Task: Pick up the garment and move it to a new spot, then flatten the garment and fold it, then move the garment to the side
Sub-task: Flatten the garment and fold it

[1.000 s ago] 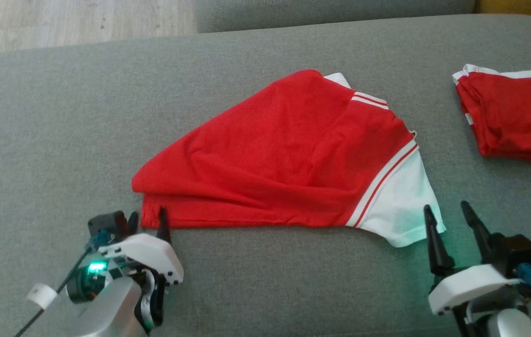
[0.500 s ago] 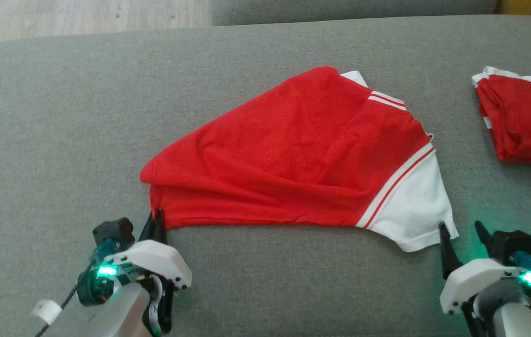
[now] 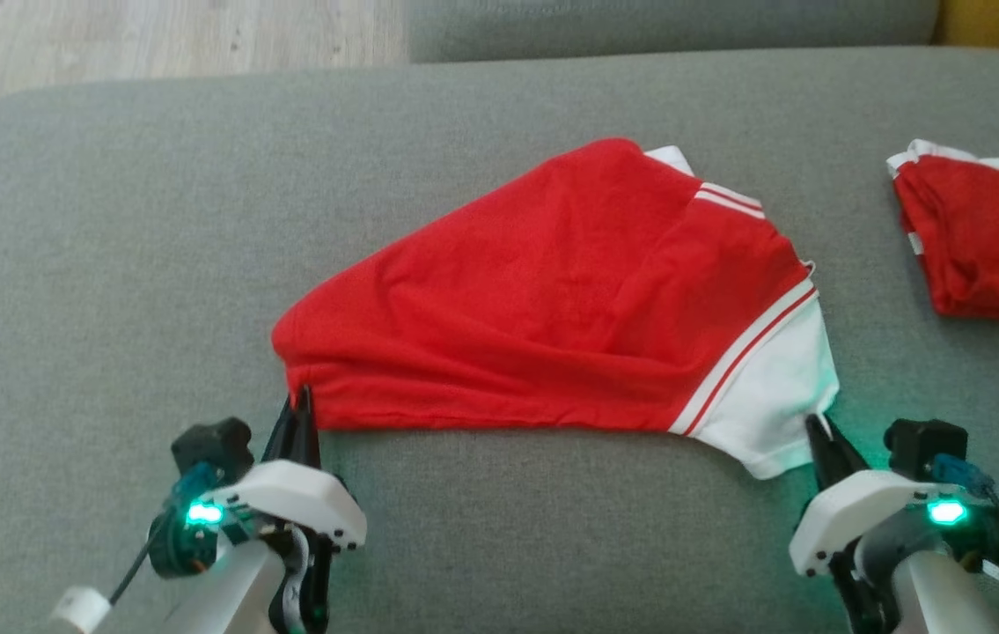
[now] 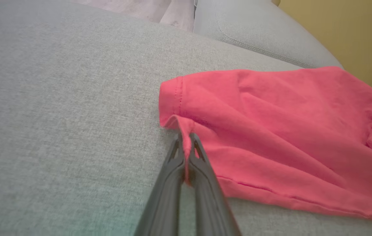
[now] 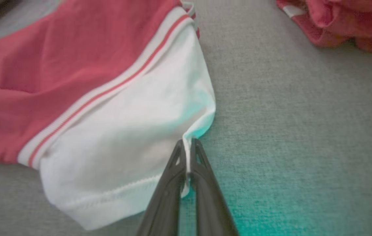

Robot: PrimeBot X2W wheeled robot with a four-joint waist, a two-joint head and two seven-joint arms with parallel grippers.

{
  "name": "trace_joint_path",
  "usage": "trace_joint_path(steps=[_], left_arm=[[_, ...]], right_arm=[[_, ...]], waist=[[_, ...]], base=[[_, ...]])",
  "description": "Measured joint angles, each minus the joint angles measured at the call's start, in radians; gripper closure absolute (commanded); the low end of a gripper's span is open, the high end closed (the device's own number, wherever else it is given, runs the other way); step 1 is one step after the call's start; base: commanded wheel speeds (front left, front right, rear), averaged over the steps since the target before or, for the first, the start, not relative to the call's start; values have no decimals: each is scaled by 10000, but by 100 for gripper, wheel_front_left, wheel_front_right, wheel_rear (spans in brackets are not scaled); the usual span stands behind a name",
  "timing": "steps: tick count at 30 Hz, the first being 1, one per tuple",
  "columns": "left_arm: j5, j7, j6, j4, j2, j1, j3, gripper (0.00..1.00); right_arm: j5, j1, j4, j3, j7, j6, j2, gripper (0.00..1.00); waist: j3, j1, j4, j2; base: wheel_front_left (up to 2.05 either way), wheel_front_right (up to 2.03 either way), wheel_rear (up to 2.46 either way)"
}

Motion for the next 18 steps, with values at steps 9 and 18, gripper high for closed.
trace_joint_path(steps=[9,18], left_arm=[[-353,-36,0,-1881,351,575,293,100],[-416,913,537,-5818,1626,714,759,100]], right_arm=[[1254,16,-1964,50,-309,0,21,100],[1684,16,-6157,-803,422,0,23,100]], waist=[[-1049,0,-83,0],[-2287,-2,-23,0]], base=[[0,0,0],[0,0,0]])
